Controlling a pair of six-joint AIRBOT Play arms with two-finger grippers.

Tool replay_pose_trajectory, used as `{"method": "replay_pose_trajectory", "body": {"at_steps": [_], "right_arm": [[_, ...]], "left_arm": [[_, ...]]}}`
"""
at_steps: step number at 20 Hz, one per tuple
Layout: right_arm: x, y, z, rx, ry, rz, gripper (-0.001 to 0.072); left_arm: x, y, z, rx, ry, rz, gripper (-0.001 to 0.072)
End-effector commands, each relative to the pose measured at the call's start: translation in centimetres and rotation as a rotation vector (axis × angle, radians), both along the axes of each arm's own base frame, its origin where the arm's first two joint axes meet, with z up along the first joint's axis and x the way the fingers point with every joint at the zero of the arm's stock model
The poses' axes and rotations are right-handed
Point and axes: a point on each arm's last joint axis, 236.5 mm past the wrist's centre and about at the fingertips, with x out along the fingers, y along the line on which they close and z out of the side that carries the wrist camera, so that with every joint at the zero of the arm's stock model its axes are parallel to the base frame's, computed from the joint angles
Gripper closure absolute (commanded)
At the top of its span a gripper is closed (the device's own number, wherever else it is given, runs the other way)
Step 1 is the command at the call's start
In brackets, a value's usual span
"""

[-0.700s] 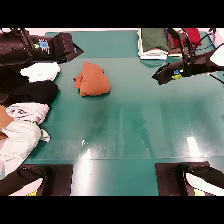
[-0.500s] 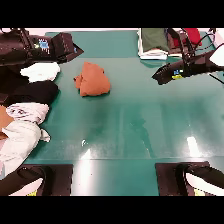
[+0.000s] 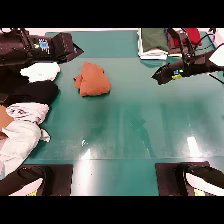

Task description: Fold the shirts.

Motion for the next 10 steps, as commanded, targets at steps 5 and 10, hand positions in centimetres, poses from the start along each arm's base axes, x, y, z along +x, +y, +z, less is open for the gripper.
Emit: {"method": "replay_pose_trajectory", "body": {"at_steps": [5,10], "right_arm": [[0.3,0.0,0.2,0.005,-0.014,-0.006,0.0696],[4.0,0.0,3.2,0.065,-0.192,-0.081,0.0696]], "left_arm": [[1.5,-0.5,3.8,-0.137,-0.105,0.041,0.0685],[3.1,0.2,7.5,-0.234,-0.232,0.105,0.0685]]}}
